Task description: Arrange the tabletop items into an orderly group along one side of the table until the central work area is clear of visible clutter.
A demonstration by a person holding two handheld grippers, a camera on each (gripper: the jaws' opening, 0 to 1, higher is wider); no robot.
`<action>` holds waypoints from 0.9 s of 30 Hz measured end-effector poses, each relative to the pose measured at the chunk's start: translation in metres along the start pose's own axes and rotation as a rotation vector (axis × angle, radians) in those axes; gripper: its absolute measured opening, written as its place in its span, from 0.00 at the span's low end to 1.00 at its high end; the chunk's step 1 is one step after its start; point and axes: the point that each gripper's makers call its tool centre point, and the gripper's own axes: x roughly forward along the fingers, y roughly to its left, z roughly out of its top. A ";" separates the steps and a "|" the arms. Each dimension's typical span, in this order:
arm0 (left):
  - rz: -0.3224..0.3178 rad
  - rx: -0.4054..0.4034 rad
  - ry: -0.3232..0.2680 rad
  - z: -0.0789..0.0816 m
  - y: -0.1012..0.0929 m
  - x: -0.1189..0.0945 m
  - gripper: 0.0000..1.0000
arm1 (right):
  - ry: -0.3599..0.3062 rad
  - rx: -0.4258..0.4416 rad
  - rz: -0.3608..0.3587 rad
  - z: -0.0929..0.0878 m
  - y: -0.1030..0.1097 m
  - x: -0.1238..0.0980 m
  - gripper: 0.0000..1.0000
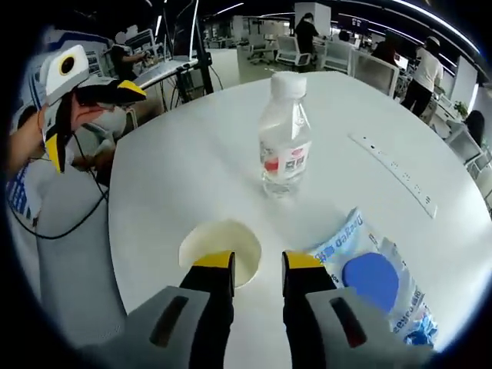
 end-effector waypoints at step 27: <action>0.014 -0.011 -0.010 -0.004 0.003 -0.003 0.79 | 0.024 0.126 0.049 0.010 -0.006 0.003 0.00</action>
